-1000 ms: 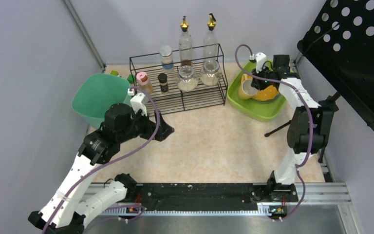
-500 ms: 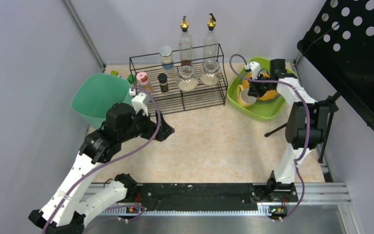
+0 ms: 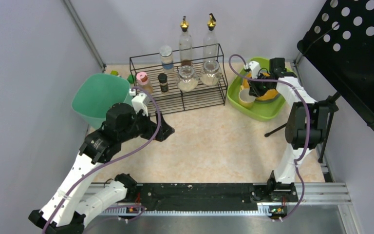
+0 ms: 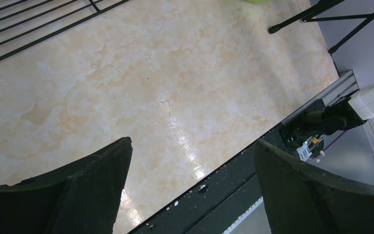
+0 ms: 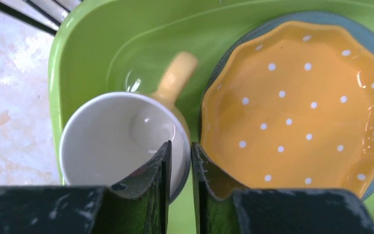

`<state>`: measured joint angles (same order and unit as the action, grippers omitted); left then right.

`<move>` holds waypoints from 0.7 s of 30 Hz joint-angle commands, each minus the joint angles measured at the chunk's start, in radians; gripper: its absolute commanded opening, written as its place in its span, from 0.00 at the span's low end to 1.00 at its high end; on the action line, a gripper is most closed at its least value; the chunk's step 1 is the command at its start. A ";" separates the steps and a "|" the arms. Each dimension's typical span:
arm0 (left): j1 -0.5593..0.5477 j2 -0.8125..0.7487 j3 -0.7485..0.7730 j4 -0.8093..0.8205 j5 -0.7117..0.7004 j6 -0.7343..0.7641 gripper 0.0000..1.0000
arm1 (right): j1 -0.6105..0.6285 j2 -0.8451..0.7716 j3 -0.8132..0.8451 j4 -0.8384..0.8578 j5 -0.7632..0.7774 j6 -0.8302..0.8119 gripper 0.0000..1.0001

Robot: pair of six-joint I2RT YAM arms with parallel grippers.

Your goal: Clear the kitchen counter

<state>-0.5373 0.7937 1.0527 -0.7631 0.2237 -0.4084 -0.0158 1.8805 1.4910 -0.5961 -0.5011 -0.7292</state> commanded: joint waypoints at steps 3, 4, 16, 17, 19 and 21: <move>0.003 -0.003 -0.009 0.033 0.009 0.006 0.99 | 0.010 -0.019 0.057 0.027 -0.002 0.011 0.26; 0.003 -0.002 -0.010 0.034 0.009 0.005 0.99 | 0.010 -0.018 0.058 0.029 -0.002 0.014 0.28; 0.003 0.015 0.009 0.035 0.005 0.010 0.99 | 0.010 -0.089 0.135 0.038 0.019 0.078 0.99; 0.002 0.015 0.013 0.033 0.001 0.012 0.99 | 0.010 -0.102 0.137 0.044 0.023 0.088 0.99; 0.003 0.021 0.021 0.027 -0.011 0.015 0.99 | 0.039 -0.135 0.135 0.063 0.028 0.112 0.99; 0.002 0.026 0.033 0.021 -0.025 0.016 0.99 | 0.055 -0.172 0.122 0.094 0.026 0.131 0.99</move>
<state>-0.5373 0.8124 1.0523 -0.7635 0.2195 -0.4084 -0.0051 1.8313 1.5726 -0.5709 -0.4675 -0.6456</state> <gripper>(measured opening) 0.989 0.988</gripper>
